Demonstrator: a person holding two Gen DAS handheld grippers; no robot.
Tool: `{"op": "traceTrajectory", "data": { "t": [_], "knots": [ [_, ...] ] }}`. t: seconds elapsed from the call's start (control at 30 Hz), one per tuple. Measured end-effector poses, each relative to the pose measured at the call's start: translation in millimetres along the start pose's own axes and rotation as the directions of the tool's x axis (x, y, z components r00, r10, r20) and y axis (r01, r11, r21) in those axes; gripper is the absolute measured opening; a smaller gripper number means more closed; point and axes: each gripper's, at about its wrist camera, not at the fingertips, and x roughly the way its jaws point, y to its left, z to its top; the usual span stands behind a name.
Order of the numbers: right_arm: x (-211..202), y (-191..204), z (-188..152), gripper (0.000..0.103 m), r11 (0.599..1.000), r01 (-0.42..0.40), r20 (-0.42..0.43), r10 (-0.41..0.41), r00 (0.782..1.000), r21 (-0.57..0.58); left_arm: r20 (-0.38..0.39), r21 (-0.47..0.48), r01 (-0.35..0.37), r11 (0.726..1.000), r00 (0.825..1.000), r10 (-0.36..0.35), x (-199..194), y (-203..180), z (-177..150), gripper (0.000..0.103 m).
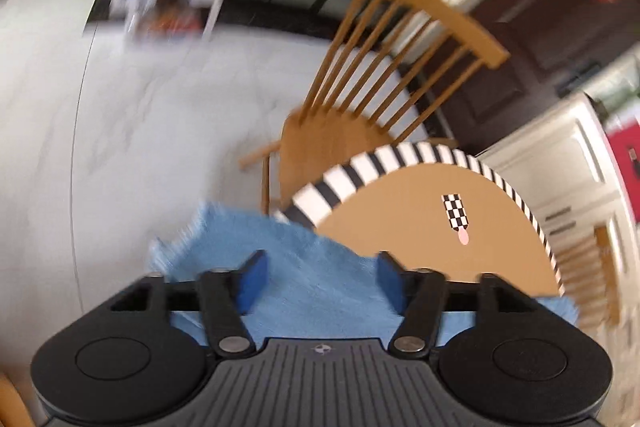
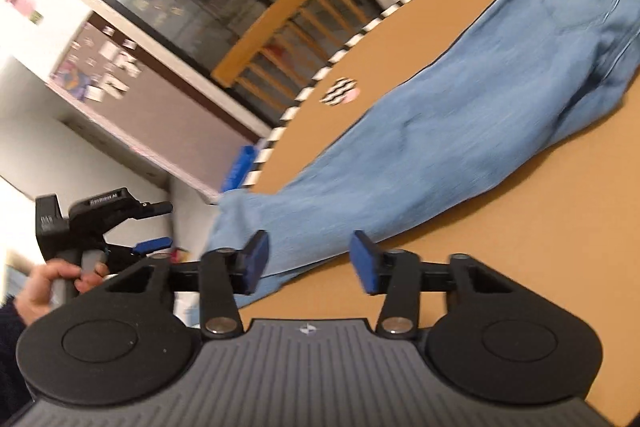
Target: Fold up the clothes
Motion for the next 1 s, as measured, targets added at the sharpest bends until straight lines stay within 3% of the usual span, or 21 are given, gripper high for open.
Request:
{"op": "traceTrajectory", "data": {
  "t": [0.13, 0.23, 0.33, 0.43, 0.63, 0.7, 0.77, 0.87, 1.0],
  "knots": [
    [16.1, 8.8, -16.6, 0.038, 0.996, -0.052, -0.046, 0.055, 0.997, 0.074, 0.047, 0.146, 0.035, 0.989, 0.998, -0.043, -20.9, 10.0, 3.5, 0.081],
    [21.1, 26.1, -28.9, 0.043, 0.996, -0.05, -0.048, 0.053, 0.997, 0.071, -0.014, 0.197, 0.138, 0.971, 0.99, -0.138, -11.5, 27.1, 20.7, 0.081],
    [28.0, 41.6, -38.1, 0.044, 0.999, -0.009, -0.04, 0.01, 0.999, 0.039, -0.12, 0.31, 0.25, 0.917, 0.967, -0.223, 19.8, 35.7, 42.0, 0.078],
    [38.9, 50.6, -51.3, 0.044, 0.995, 0.07, 0.002, -0.07, 0.998, 0.078, -0.247, 0.439, 0.357, 0.824, 0.93, -0.271, 57.4, 34.3, 57.2, 0.071],
    [72.2, 78.8, -85.4, 0.045, 0.959, 0.091, 0.079, -0.115, 0.99, 0.267, -0.455, 0.643, 0.514, 0.567, 0.853, -0.258, 104.7, 8.1, 50.0, 0.064],
    [82.5, 92.7, -89.1, 0.047, 0.962, 0.085, 0.057, -0.103, 0.993, 0.26, -0.49, 0.699, 0.522, 0.488, 0.848, -0.204, 116.3, -0.5, 37.5, 0.061],
    [89.1, 108.0, -89.5, 0.051, 0.974, 0.091, 0.046, -0.102, 0.994, 0.21, -0.494, 0.752, 0.511, 0.417, 0.855, -0.157, 119.9, -9.5, 29.1, 0.059],
    [97.4, 121.0, -89.2, 0.051, 0.986, 0.066, 0.046, -0.074, 0.996, 0.15, -0.494, 0.783, 0.5, 0.37, 0.861, -0.117, 117.8, -17.2, 26.4, 0.057],
    [105.9, 125.7, -93.7, 0.051, 0.979, 0.088, 0.079, -0.104, 0.991, 0.184, -0.525, 0.798, 0.528, 0.289, 0.846, -0.094, 119.1, -26.4, 29.6, 0.057]
  ]
}}
